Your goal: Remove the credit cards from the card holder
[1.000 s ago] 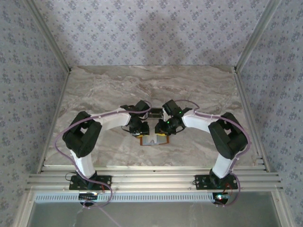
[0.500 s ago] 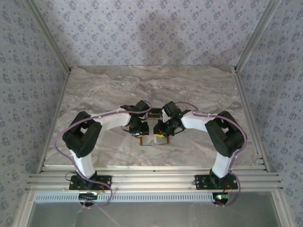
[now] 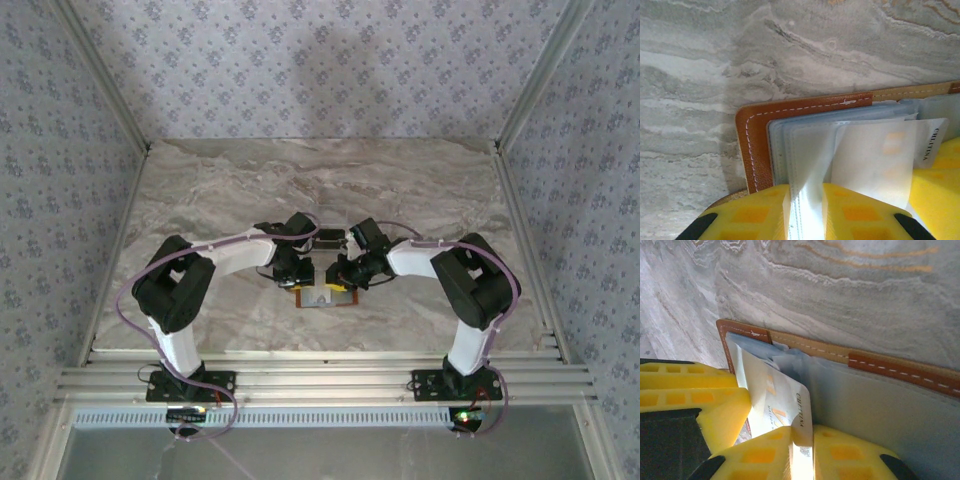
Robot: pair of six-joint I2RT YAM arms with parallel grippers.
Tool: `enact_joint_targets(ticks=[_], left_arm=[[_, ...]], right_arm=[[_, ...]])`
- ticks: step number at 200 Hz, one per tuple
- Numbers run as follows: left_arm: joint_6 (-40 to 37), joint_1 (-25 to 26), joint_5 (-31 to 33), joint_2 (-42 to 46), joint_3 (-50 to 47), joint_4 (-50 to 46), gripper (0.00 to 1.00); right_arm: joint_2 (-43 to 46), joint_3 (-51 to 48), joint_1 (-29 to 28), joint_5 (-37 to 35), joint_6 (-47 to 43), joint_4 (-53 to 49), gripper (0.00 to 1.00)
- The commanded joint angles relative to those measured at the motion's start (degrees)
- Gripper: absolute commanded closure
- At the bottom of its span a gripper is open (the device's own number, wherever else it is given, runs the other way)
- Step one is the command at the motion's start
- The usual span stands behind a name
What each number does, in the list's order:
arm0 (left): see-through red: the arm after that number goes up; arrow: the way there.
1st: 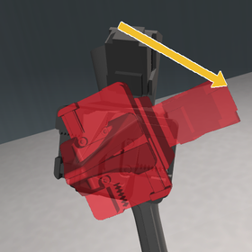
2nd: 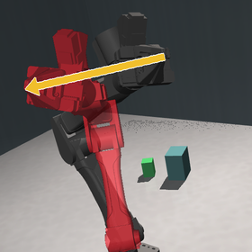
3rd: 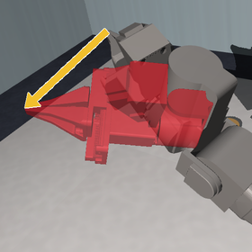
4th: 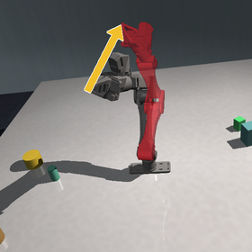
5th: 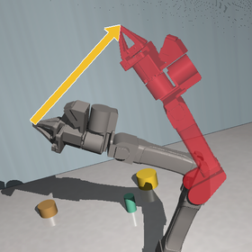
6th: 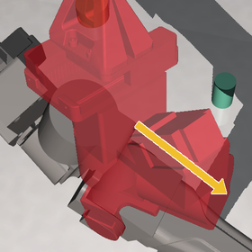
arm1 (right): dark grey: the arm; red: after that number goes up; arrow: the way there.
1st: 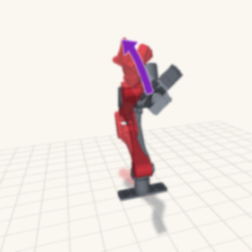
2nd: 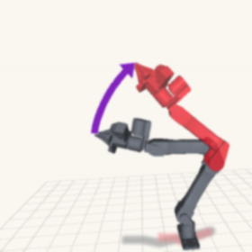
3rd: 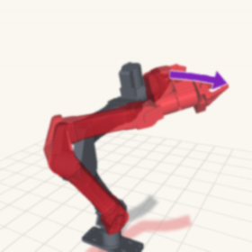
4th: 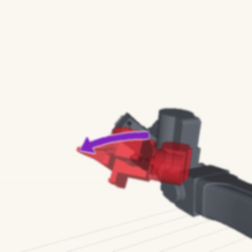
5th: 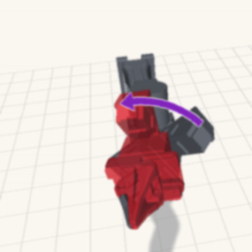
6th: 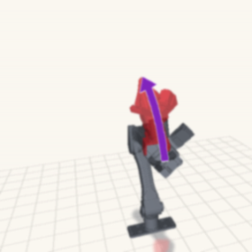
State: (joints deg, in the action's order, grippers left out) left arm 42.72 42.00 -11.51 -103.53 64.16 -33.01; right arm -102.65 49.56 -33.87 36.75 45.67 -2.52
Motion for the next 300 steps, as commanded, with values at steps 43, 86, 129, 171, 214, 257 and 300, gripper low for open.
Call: enact_joint_targets(ticks=[43,86,129,171,214,257,300], left_arm=[[-0.27,0.52,1.44,-0.64,-2.14,-1.37,0.76],[-0.49,0.54,1.97,-0.10,-1.84,-1.96,0.76],[-0.80,0.47,1.77,-0.34,-1.65,-2.05,0.76],[-0.80,0.50,1.54,-0.80,-1.41,-1.92,0.76],[-0.79,0.53,1.46,-0.67,-1.32,-2.01,0.76],[-0.84,0.49,1.84,-0.10,-1.46,-2.05,0.76],[-1.25,0.48,2.45,1.89,-0.77,-2.19,0.76]], right_arm=[[1.28,-0.87,0.77,-2.58,-1.06,-2.59,0.92],[4.09,-0.96,2.17,-4.29,-3.45,-6.54,0.93],[5.87,-1.73,3.47,-4.43,-4.30,-7.47,0.92],[4.21,-2.57,3.05,0.55,-1.69,-1.42,0.81],[3.41,-2.81,2.54,0.04,-0.55,0.32,0.87],[5.56,-2.62,3.03,-3.04,-3.15,-4.29,0.95],[9.09,-2.23,4.14,-5.39,-7.14,-9.36,0.99]])
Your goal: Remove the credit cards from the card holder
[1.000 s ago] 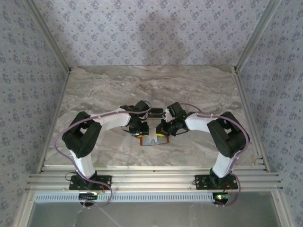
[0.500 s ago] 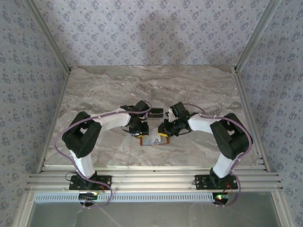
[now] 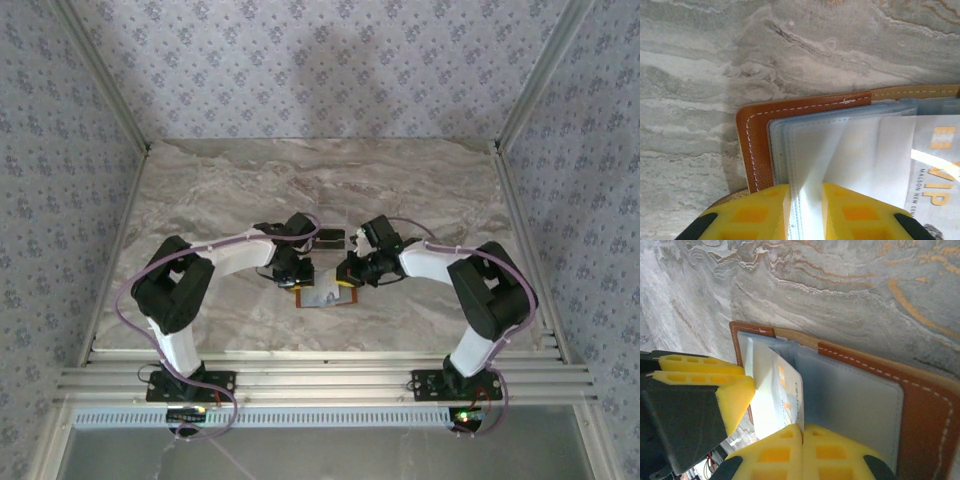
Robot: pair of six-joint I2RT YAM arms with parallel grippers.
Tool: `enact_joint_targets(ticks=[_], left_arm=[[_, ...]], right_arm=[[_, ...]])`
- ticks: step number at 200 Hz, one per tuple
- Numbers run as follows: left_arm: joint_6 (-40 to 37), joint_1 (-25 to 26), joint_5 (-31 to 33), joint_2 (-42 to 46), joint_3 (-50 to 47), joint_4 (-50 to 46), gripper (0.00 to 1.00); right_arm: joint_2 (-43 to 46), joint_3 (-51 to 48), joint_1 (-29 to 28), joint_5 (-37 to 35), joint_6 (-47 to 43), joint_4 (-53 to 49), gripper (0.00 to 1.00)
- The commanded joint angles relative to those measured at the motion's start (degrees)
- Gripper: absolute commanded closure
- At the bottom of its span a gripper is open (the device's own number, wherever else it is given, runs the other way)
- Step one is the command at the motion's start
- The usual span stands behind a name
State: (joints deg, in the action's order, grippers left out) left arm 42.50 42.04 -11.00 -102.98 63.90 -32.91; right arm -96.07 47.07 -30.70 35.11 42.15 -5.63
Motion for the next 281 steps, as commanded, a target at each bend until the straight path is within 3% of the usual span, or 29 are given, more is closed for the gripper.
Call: enact_joint_targets(ticks=[1,78,139,181,207,281], left_arm=[[-1.07,0.47,1.99,1.40,-0.43,-2.28,0.76],[-1.69,0.42,2.18,5.21,1.04,-2.02,0.74],[-1.70,0.06,4.03,7.70,0.10,-2.44,0.74],[-1.13,-1.43,2.68,9.34,-3.10,-0.92,0.74],[-0.87,-2.29,2.55,10.77,-4.86,-0.49,0.74],[-1.01,-4.62,2.85,15.96,-9.47,0.14,0.74]], right_arm=[[2.58,0.33,0.98,-3.79,-3.73,-6.47,0.99],[9.01,4.66,2.47,-6.20,-13.75,-15.91,1.00],[9.37,14.08,3.12,-11.63,-31.42,-23.46,1.00],[4.82,24.59,3.55,-12.68,-58.00,-27.46,1.00],[-0.19,31.77,3.71,-15.34,-69.66,-33.06,1.00],[-15.70,53.65,3.72,-14.56,-91.84,-47.44,1.00]])
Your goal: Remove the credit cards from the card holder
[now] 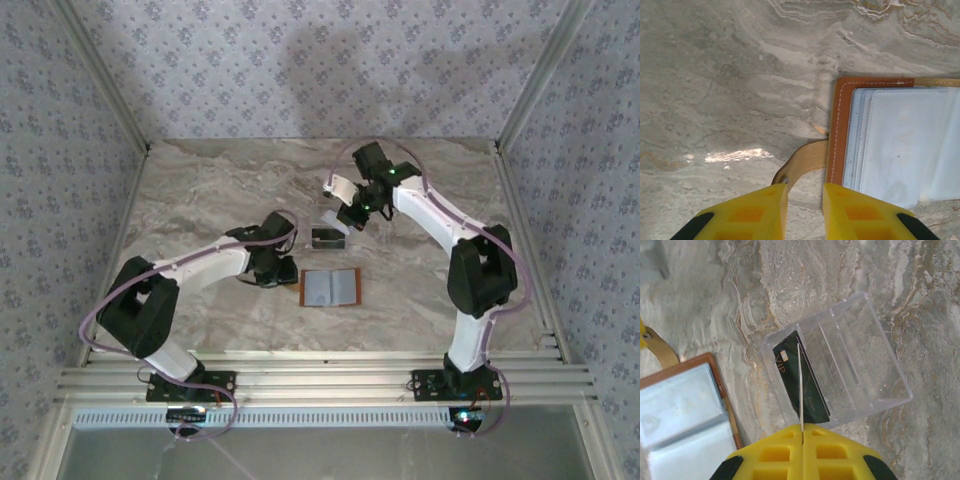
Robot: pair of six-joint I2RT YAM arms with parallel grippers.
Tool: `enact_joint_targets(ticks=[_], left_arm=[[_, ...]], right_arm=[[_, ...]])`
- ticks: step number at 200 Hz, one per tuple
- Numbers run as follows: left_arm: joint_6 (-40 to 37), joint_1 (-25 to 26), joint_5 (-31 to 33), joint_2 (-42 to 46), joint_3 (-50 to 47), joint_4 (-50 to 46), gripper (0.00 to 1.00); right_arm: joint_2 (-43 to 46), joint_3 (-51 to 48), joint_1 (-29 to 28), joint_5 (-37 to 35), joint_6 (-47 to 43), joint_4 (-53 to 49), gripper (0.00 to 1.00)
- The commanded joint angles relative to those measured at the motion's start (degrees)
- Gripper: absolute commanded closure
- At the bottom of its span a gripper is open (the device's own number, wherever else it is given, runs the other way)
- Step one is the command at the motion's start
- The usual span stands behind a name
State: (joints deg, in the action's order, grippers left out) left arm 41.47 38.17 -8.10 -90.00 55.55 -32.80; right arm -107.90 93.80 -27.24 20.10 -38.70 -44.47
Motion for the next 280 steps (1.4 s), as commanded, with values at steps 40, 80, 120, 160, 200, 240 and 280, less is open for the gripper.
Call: enact_joint_targets(ticks=[40,80,120,160,200,240,280], left_arm=[[-0.44,-1.60,-0.20,4.17,-2.08,0.03,0.74],[-0.62,-1.82,-0.56,4.44,-2.38,0.63,0.74],[-0.89,-1.92,-0.48,4.40,-2.29,0.61,0.73],[-0.86,-1.94,-0.36,4.09,-2.87,0.83,0.73],[-0.94,-2.09,-0.27,4.03,-2.90,0.82,0.73],[-0.65,-2.21,-0.42,4.30,-3.25,0.80,0.73],[-0.27,-2.16,-0.26,4.58,-3.51,0.80,0.73]], right_arm=[[-10.69,19.27,0.02,0.70,-16.93,-17.51,1.00],[-14.78,24.41,-0.86,-1.17,-19.82,-20.01,1.00],[-18.47,28.06,-1.84,-4.54,-22.06,-21.21,1.00],[-21.57,30.67,-2.01,-5.48,-23.10,-22.68,1.00],[-23.79,31.18,-2.64,-4.78,-24.07,-25.29,1.00],[-25.07,31.05,-3.30,-4.30,-24.40,-26.72,1.00],[-26.40,31.26,-4.03,-5.80,-24.50,-25.76,1.00]])
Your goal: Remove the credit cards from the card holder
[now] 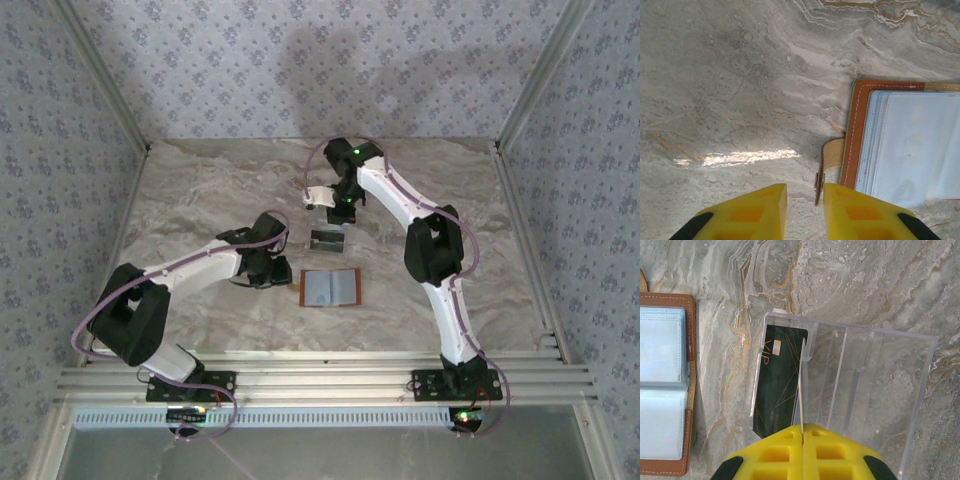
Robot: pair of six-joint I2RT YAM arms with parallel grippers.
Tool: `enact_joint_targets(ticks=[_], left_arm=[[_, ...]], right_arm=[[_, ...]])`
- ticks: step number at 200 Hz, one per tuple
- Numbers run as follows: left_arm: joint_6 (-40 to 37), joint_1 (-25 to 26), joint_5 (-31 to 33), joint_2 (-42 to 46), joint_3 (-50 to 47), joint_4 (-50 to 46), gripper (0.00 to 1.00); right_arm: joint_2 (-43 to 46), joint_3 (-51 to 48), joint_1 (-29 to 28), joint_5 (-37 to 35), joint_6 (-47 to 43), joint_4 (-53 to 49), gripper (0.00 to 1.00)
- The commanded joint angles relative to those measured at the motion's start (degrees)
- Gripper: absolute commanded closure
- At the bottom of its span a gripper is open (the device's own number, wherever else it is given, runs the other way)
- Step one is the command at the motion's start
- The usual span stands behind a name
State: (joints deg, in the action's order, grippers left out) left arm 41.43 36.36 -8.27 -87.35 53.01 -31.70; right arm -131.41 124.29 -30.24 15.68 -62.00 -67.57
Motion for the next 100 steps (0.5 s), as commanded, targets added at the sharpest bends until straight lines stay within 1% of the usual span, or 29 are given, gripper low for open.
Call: enact_joint_targets(ticks=[1,38,58,100], left_arm=[[-0.22,-0.33,-0.08,1.97,-0.98,-0.29,0.73],[-0.33,-0.37,0.32,2.34,-0.72,-0.88,0.73],[-0.37,-0.43,0.44,2.25,-0.68,-1.00,0.73],[-0.37,-0.44,0.10,1.70,-0.38,-0.89,0.73]], right_arm=[[-2.84,0.77,-1.04,-1.37,-1.24,-2.61,1.00],[-2.54,1.63,-0.62,-2.29,-0.99,-2.39,1.00],[-1.72,1.92,-0.06,-4.49,0.37,-1.17,1.00],[-0.16,2.36,1.23,-3.31,3.19,0.05,1.00]])
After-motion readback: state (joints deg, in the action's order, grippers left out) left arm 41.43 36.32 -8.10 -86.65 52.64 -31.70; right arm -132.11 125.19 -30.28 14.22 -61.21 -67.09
